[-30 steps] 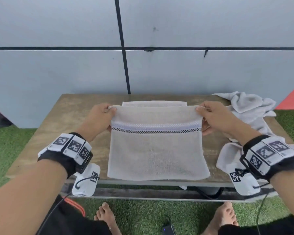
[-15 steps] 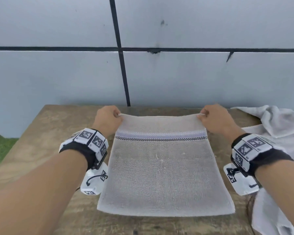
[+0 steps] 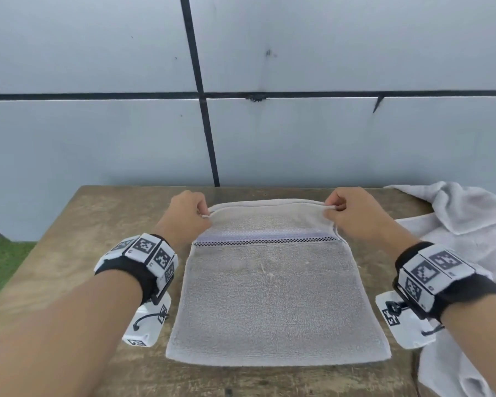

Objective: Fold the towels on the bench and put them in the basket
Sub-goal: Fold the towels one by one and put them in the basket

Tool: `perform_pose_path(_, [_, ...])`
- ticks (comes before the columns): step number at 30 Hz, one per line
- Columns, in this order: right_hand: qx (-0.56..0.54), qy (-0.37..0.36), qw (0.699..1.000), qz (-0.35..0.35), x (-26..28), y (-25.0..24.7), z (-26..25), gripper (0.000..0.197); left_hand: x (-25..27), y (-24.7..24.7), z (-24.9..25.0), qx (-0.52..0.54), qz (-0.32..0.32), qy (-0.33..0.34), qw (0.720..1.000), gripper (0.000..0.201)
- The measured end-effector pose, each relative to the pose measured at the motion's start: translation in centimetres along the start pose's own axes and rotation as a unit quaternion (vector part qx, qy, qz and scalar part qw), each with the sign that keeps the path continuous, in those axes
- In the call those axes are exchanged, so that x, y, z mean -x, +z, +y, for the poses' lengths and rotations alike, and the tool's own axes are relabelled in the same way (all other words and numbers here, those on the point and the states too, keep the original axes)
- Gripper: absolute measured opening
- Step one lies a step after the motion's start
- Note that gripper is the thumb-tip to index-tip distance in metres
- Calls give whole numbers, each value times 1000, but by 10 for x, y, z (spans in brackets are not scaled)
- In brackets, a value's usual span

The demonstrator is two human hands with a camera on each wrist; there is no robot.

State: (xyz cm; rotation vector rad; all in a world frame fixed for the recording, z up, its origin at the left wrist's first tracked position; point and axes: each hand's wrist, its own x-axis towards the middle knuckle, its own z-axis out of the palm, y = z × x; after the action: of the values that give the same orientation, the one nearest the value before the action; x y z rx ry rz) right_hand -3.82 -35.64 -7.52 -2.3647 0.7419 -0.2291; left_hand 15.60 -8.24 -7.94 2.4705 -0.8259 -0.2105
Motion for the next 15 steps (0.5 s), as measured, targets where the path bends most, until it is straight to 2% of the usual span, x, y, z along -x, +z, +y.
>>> perform_pose_path(3, [-17, -30, 999, -3, 22, -8, -8, 16, 13, -9, 3, 6, -14, -21, 1000, 12])
perform_pose_path(5, [-30, -47, 998, 6, 43, -14, -13, 15, 22, -16, 5, 4, -57, -37, 998, 12])
perform_pose_path(9, [-49, -72, 996, 18, 85, -26, -21, 13, 50, -31, 18, -21, -147, -19, 989, 17])
perform_pose_path(11, [-56, -77, 995, 10, 105, -29, -23, 13, 63, -38, 24, -61, -188, -11, 980, 18])
perform_pose_path(13, [-69, -79, 994, -5, 126, -30, -24, 14, 77, -44, 32, -130, -249, -13, 960, 16])
perform_pose_path(15, [-85, -85, 993, -18, 144, -27, -24, 15, 91, -45, 42, -205, -268, -7, 941, 16])
